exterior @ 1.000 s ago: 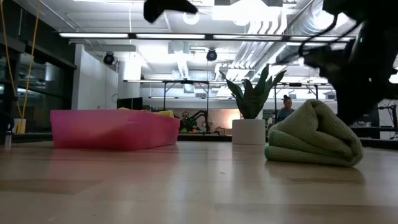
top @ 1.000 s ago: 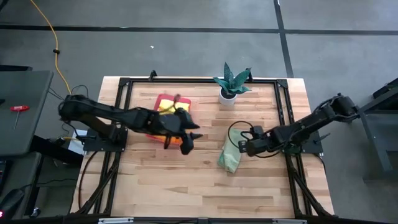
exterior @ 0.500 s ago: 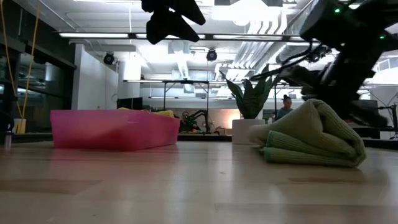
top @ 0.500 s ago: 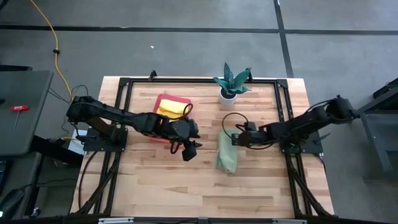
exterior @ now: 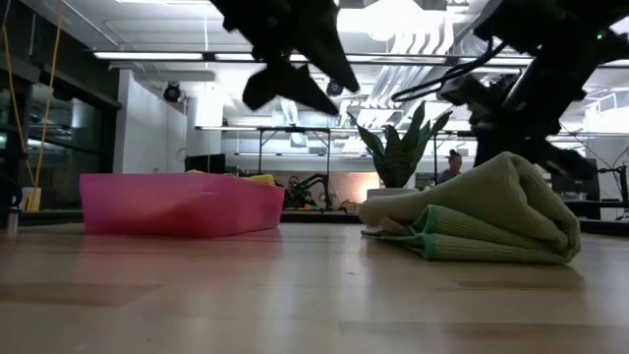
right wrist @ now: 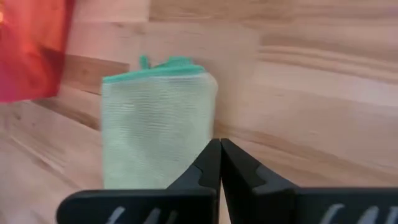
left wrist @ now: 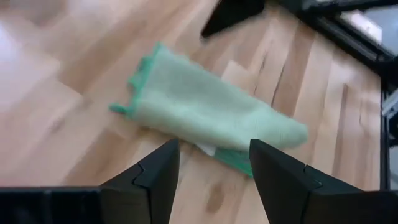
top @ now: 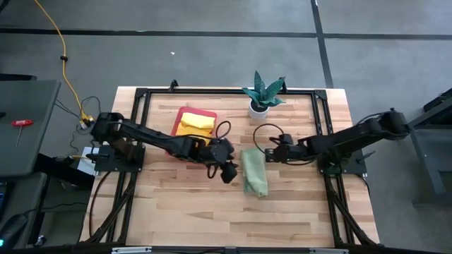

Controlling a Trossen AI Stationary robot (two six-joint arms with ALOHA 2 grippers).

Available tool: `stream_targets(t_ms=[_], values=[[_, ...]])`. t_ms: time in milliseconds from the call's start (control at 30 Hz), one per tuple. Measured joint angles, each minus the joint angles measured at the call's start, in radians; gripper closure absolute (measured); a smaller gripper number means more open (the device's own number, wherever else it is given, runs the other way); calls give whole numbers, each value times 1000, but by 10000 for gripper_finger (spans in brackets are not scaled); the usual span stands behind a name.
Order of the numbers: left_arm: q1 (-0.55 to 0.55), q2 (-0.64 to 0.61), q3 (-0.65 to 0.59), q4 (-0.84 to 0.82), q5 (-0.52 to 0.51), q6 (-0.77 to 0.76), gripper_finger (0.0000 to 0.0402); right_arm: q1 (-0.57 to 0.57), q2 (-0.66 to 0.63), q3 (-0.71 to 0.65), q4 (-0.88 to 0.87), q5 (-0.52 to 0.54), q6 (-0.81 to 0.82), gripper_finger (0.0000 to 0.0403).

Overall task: Fold microfiber towels
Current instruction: Put the green microfiber cloth into the pink bin

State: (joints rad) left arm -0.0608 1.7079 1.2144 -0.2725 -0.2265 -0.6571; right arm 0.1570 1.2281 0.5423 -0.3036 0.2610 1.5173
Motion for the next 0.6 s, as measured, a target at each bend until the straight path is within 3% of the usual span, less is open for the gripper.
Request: stream_targets(t_ms=[133,300,367,600], values=[[1,56,4,91,34,-83,199,8,-127,0,-164,10,0,403],[26,140,-3,105,52,-348,166,14,-259,0,-301,49,10,403],[29,204,2,186,101,-434,155,14,-306,0,-357,62,10,403],[25,348,13,322,226,-655,143,14,-351,1,-402,101,7,403]])
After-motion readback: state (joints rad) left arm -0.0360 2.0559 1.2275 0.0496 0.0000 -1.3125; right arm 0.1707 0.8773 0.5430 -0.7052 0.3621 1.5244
